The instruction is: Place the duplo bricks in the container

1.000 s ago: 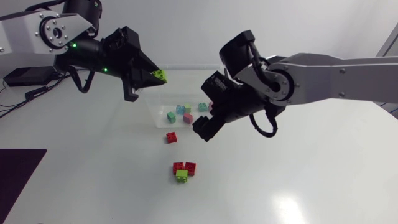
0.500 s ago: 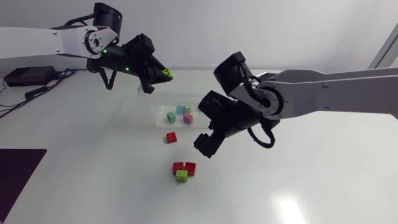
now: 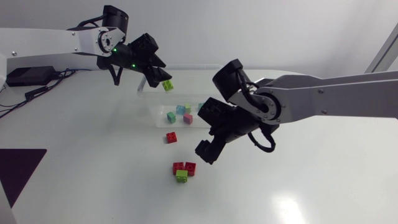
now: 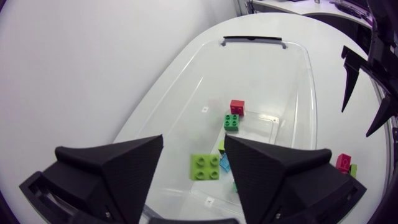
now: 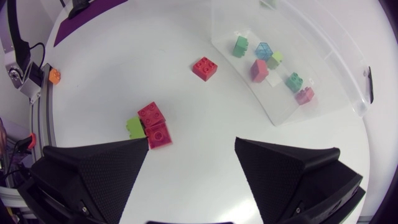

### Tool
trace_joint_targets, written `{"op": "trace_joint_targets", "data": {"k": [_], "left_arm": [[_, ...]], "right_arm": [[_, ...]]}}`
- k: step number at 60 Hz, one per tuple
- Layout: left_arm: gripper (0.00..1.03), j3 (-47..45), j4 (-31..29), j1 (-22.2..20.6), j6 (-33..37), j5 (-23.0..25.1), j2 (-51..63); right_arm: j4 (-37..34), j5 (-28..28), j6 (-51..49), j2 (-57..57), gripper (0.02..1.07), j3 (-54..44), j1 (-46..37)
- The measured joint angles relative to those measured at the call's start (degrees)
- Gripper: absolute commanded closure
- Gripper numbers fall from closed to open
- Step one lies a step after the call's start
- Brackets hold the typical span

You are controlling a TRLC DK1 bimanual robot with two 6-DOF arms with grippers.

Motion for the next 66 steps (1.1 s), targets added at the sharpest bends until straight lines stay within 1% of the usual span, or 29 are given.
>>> {"op": "trace_joint_targets", "data": {"k": [6, 14, 23, 37, 46, 55, 66], "left_arm": [[0.05, -0.7, 0.0, 0.0, 0.0, 0.0, -1.0], [0.05, -4.2, 0.0, 0.0, 0.0, 0.0, -4.9], [0.05, -9.6, 0.1, 0.0, 0.0, 0.0, -12.2], [0.06, -19.8, 0.0, 0.0, 0.5, 1.6, -23.5], [0.06, -25.9, -0.3, 0.0, 2.0, 1.8, -27.7], [0.06, -30.7, -2.6, 0.0, 4.3, 2.4, -31.0], [0.06, -35.7, -3.7, 1.1, 7.6, 3.1, -33.2]], "right_arm": [[0.0, 0.0, -0.7, 0.4, 0.07, -0.1, 0.0], [-0.2, -0.7, -1.3, 1.8, 0.07, -0.2, 0.0], [-1.2, -1.1, -2.8, 4.5, 0.07, -0.2, 0.7], [-3.2, -1.1, -5.0, 8.2, 0.07, 0.5, 2.4], [-4.5, -1.0, -5.8, 10.4, 0.07, 2.7, 3.3], [-5.1, -0.4, -7.0, 12.8, 0.07, 4.6, 4.0], [-5.9, 0.0, -7.6, 15.4, 0.07, 6.6, 4.1]]}}
